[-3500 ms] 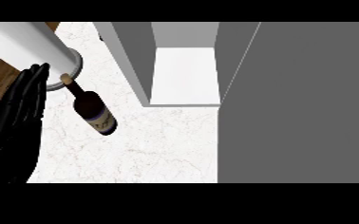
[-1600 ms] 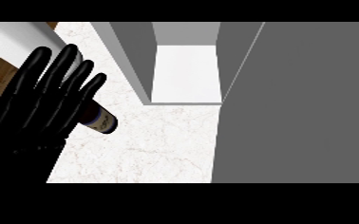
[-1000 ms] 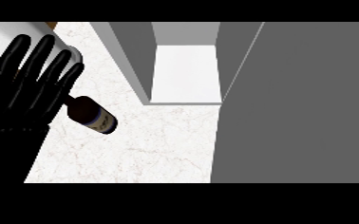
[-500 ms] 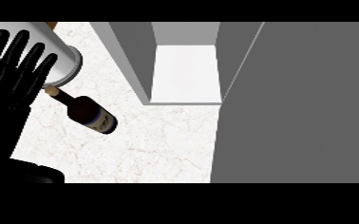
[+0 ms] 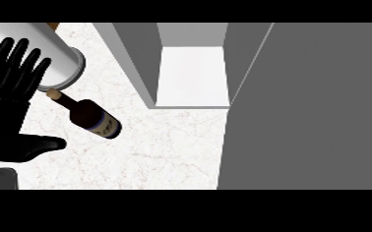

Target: Pick up the wine, place it into the cabinet and close the cabinet

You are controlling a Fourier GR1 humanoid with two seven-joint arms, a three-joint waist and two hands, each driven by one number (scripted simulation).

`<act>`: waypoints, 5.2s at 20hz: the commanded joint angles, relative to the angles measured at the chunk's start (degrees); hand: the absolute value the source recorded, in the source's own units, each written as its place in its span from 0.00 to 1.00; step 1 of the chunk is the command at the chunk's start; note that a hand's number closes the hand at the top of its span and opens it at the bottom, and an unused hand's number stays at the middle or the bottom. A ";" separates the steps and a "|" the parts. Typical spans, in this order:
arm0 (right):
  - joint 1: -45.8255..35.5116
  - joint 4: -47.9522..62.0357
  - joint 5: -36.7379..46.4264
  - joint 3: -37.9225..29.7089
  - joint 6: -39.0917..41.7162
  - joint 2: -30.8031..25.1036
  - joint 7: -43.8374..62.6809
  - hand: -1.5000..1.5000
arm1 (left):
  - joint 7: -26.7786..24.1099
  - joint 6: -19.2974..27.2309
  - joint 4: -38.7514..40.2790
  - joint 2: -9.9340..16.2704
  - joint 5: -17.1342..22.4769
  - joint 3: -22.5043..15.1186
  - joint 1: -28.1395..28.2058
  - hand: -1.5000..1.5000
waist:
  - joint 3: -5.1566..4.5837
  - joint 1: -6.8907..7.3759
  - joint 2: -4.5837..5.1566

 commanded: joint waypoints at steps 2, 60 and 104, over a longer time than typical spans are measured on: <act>-1.63 -5.03 1.81 3.59 -2.32 1.32 4.25 0.00 | -4.45 -2.89 6.74 0.39 -1.77 0.39 1.10 0.00 | -0.02 0.07 -0.02; -2.09 -2.15 -2.66 -2.02 2.52 0.87 1.92 0.00 | -65.05 -24.34 93.67 1.17 -16.27 1.66 -16.67 0.00 | -0.05 -0.55 0.24; 0.07 -1.19 -2.92 -3.78 4.75 1.71 1.03 0.00 | -51.89 -9.66 53.88 -11.16 1.60 -13.35 0.10 1.00 | 0.05 0.32 -0.15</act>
